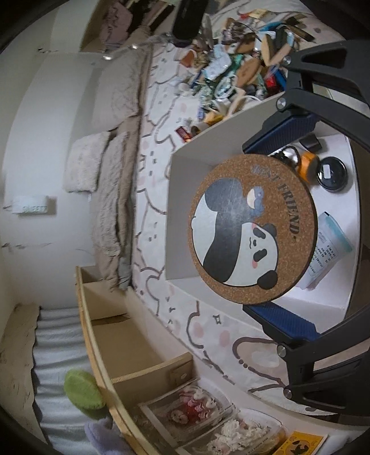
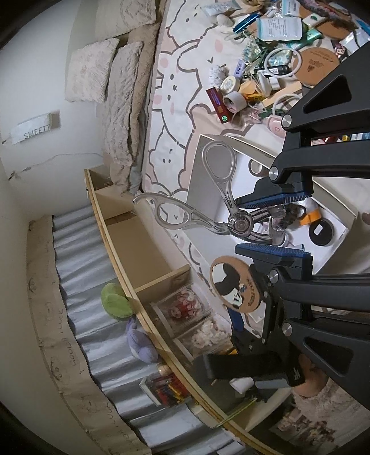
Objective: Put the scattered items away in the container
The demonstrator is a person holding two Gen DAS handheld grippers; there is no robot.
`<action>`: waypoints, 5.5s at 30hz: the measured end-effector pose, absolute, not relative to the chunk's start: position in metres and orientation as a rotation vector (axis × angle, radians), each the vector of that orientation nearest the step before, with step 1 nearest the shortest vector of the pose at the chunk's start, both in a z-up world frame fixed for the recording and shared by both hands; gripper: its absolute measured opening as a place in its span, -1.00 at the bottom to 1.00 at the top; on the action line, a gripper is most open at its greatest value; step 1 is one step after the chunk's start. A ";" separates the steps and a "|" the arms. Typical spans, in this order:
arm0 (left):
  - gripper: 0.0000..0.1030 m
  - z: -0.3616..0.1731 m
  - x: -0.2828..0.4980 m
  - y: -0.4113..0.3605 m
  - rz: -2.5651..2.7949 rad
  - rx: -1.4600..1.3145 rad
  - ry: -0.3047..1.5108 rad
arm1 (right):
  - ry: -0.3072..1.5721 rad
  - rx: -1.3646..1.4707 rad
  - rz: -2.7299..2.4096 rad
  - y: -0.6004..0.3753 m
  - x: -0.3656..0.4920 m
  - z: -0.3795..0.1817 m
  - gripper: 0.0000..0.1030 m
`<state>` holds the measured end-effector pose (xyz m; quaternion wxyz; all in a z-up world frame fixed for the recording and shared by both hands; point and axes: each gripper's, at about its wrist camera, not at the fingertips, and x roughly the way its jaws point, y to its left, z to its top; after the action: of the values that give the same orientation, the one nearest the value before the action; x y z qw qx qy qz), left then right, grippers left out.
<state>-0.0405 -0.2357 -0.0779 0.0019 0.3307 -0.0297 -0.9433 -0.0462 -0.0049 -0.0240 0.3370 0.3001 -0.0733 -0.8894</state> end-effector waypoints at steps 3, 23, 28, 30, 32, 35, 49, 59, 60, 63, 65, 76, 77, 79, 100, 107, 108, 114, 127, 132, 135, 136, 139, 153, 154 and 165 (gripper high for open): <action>0.93 -0.085 -0.046 -0.236 -2.955 1.101 -0.095 | -0.190 0.795 -2.313 -0.007 -0.048 -0.026 -0.50; 0.93 -0.127 -0.067 -0.229 -2.824 1.423 -0.273 | -0.178 0.956 -2.188 -0.049 -0.084 -0.052 -0.49; 0.93 -0.132 -0.071 -0.231 -2.797 1.467 -0.296 | -0.109 1.007 -2.200 -0.066 -0.098 -0.063 -0.50; 0.93 -0.134 -0.074 -0.232 -2.788 1.497 -0.276 | -0.101 1.029 -2.194 -0.071 -0.105 -0.067 -0.50; 0.94 -0.136 -0.076 -0.235 -2.782 1.516 -0.239 | -0.089 1.058 -2.189 -0.077 -0.113 -0.071 -0.50; 0.94 -0.139 -0.077 -0.239 -2.773 1.528 -0.194 | -0.057 1.093 -2.191 -0.086 -0.122 -0.075 -0.50; 0.93 -0.137 -0.070 -0.246 -2.786 1.520 -0.131 | 0.016 1.257 -2.197 -0.105 -0.161 -0.104 -0.50; 0.93 -0.128 -0.064 -0.252 -2.798 1.458 -0.153 | 0.130 1.384 -2.169 -0.116 -0.174 -0.129 -0.50; 0.93 -0.128 -0.064 -0.253 -2.801 1.457 -0.151 | 0.144 1.396 -2.166 -0.117 -0.175 -0.131 -0.50; 0.93 -0.127 -0.062 -0.254 -2.814 1.453 -0.136 | 0.159 1.419 -2.158 -0.117 -0.178 -0.135 -0.50; 0.93 -0.126 -0.061 -0.253 -2.822 1.449 -0.131 | 0.163 1.430 -2.154 -0.116 -0.180 -0.136 -0.50; 0.93 -0.120 -0.058 -0.256 -2.838 1.420 -0.131 | 0.171 1.403 -2.137 -0.118 -0.178 -0.130 -0.02; 0.93 -0.119 -0.058 -0.257 -2.838 1.418 -0.131 | 0.176 1.386 -2.130 -0.120 -0.176 -0.127 0.53; 0.93 -0.118 -0.056 -0.257 -2.841 1.413 -0.132 | 0.243 1.371 -2.140 -0.126 -0.172 -0.123 1.00; 0.93 -0.100 -0.033 -0.261 -2.907 1.343 -0.128 | 1.011 1.281 -2.151 -0.159 -0.157 -0.157 1.00; 0.93 -0.094 -0.028 -0.263 -2.918 1.318 -0.127 | 1.108 1.279 -2.116 -0.171 -0.155 -0.164 1.00; 0.93 -0.094 -0.028 -0.264 -2.919 1.316 -0.124 | 1.111 1.280 -2.110 -0.174 -0.155 -0.165 1.00; 0.93 -0.089 -0.022 -0.263 -2.912 1.291 -0.153 | 1.012 1.304 -2.093 -0.195 -0.149 -0.160 1.00; 0.93 -0.078 -0.009 -0.266 -2.915 1.252 -0.144 | 0.838 1.318 -2.157 -0.181 -0.144 -0.137 1.00; 0.93 -0.072 -0.004 -0.260 -2.921 1.249 -0.154 | 0.753 1.305 -2.198 -0.166 -0.144 -0.125 1.00; 0.93 -0.068 0.000 -0.257 -2.921 1.239 -0.155 | 0.668 1.294 -2.226 -0.155 -0.144 -0.117 1.00; 0.93 -0.066 0.001 -0.256 -2.921 1.234 -0.154 | 0.629 1.291 -2.233 -0.151 -0.144 -0.114 1.00; 0.93 -0.060 0.003 -0.252 -2.922 1.216 -0.155 | 0.526 1.276 -2.252 -0.139 -0.145 -0.106 1.00; 0.98 -0.042 0.013 -0.242 -2.911 1.150 -0.104 | 0.358 1.123 -2.284 -0.101 -0.111 -0.066 1.00; 1.00 -0.041 0.014 -0.242 -2.909 1.141 -0.098 | 0.347 1.109 -2.285 -0.098 -0.108 -0.063 1.00; 1.00 -0.032 0.010 -0.230 -2.886 1.108 -0.054 | 0.269 0.999 -2.330 -0.059 -0.087 -0.033 1.00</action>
<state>0.0096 -0.2296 -0.0321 0.0248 0.3581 -0.0173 -0.9332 -0.0872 -0.0593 -0.0330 0.2917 0.3748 0.1011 -0.8742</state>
